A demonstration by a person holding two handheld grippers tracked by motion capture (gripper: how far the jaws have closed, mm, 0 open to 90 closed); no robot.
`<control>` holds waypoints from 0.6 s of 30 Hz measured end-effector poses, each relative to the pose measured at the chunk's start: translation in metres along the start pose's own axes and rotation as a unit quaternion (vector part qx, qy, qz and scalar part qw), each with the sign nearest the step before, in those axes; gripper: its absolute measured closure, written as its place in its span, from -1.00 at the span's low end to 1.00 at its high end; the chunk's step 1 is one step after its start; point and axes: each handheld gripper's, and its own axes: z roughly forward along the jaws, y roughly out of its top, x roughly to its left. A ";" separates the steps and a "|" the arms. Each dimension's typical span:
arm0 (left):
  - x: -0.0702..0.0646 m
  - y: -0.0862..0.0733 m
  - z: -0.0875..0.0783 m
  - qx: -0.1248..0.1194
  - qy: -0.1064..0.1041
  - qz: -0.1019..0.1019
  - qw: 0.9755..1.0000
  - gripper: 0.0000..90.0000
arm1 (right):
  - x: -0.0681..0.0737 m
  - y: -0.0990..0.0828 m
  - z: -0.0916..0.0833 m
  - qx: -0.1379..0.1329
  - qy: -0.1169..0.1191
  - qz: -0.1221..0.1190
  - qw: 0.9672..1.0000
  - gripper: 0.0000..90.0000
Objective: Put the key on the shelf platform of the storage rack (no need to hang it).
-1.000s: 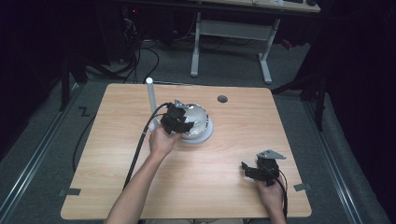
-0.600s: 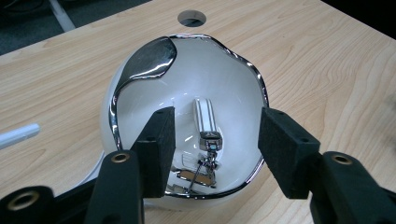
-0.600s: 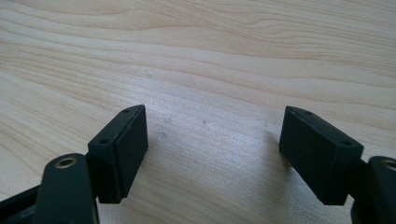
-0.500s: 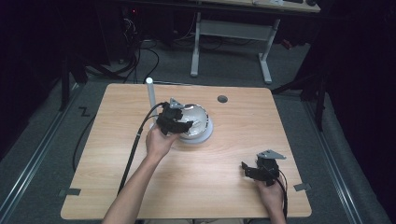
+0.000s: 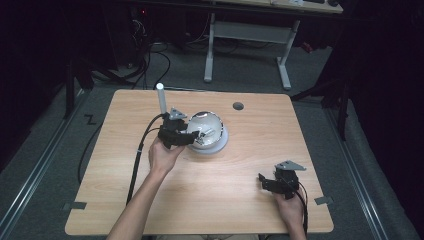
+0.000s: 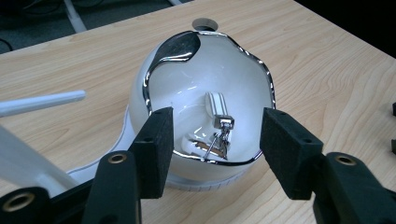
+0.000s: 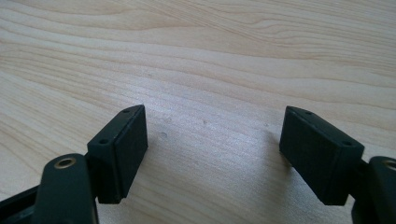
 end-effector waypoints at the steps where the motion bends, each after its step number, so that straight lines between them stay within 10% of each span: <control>1: 0.001 -0.001 -0.002 -0.002 -0.003 -0.002 1.000 0.00 | 0.000 0.000 0.000 0.000 0.000 0.000 1.000 -0.47; 18: 0.009 -0.014 -0.030 -0.016 -0.006 -0.018 1.000 -0.10 | 0.000 0.000 0.000 0.000 0.001 -0.001 1.000 -0.47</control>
